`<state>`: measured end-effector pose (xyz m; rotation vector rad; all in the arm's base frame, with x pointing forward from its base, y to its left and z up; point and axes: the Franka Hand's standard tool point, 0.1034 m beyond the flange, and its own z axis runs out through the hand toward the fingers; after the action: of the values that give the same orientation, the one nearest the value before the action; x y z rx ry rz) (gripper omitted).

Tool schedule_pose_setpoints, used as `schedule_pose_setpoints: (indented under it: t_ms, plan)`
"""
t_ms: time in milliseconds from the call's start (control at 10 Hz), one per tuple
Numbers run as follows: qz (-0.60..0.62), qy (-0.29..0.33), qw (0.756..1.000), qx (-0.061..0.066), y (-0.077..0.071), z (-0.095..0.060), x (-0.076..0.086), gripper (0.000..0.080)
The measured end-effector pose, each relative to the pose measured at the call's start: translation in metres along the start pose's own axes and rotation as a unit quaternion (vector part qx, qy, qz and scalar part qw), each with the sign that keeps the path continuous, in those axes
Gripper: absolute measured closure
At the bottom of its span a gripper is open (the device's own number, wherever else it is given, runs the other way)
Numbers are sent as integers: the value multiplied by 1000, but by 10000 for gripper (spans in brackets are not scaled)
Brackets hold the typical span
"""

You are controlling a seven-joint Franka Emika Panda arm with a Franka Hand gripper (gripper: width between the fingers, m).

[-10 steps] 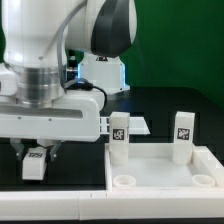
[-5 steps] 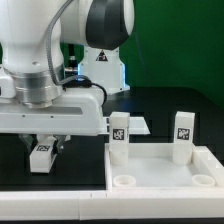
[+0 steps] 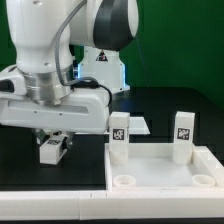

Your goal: Assemble square table

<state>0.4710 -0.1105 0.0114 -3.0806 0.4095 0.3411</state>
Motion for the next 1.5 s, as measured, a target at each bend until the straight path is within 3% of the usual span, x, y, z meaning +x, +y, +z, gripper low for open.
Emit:
schedule_pose_setpoints:
  t_ms: [200, 300, 400, 500, 600, 900, 1200, 1500]
  plan:
    - [-1, 0, 1000, 0, 0, 0, 0, 515]
    - [-1, -1, 1000, 0, 0, 0, 0, 359]
    - [-4, -22, 1000, 2, 0, -1, -4, 359]
    - [-5, -48, 999, 10, 0, -14, 4, 231]
    - [-8, -46, 999, 12, 2, -27, 20, 167]
    - [-7, -167, 986, 25, 3, -43, 39, 155]
    - [-3, -296, 955, 24, -5, -39, 41, 150]
    - [-22, -317, 948, 26, -5, -29, 40, 150]
